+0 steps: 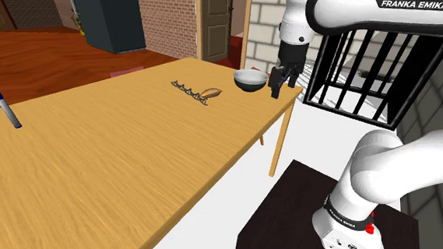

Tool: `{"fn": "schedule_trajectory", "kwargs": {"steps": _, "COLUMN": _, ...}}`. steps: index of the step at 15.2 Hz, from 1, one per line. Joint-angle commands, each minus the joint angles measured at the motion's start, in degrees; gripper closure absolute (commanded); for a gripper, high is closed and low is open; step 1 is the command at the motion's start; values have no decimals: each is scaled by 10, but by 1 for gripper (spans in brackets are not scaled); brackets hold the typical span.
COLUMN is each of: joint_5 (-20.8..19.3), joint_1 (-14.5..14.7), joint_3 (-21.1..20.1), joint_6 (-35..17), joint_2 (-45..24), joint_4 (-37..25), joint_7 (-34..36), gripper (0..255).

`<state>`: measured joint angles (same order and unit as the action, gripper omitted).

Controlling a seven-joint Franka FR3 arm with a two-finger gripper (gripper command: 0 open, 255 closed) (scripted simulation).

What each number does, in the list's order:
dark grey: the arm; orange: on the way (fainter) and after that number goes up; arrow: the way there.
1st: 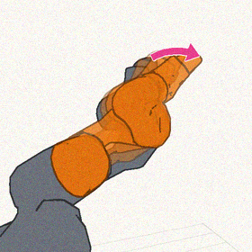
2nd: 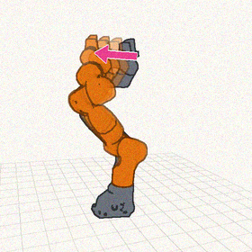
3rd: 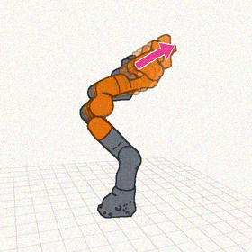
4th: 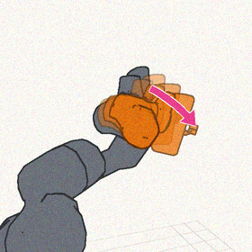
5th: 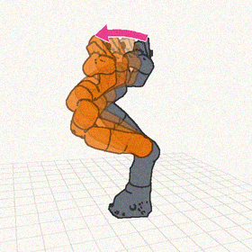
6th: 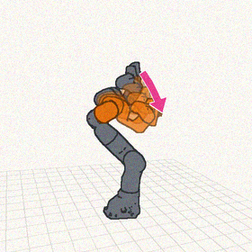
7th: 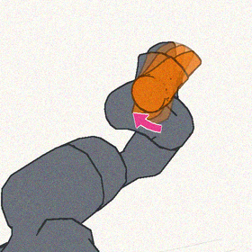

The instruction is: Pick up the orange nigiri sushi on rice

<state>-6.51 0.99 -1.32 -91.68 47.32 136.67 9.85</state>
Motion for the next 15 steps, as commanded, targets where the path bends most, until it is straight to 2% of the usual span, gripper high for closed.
{"fn": "schedule_trajectory", "kwargs": {"steps": 1, "joint_5": 0, "joint_1": 0, "joint_3": 0, "joint_6": 0, "joint_2": 0, "joint_4": 0, "joint_7": 0, "gripper": 0}}
{"fn": "schedule_trajectory", "kwargs": {"steps": 8, "joint_5": -42, "joint_1": 31, "joint_3": 107, "joint_6": -73, "joint_2": -119, "joint_4": -53, "joint_7": -210, "gripper": 0}}
{"fn": "schedule_trajectory", "kwargs": {"steps": 15, "joint_5": -29, "joint_1": 71, "joint_3": 193, "joint_6": -124, "joint_2": -275, "joint_4": -157, "joint_7": -422, "gripper": 0}}
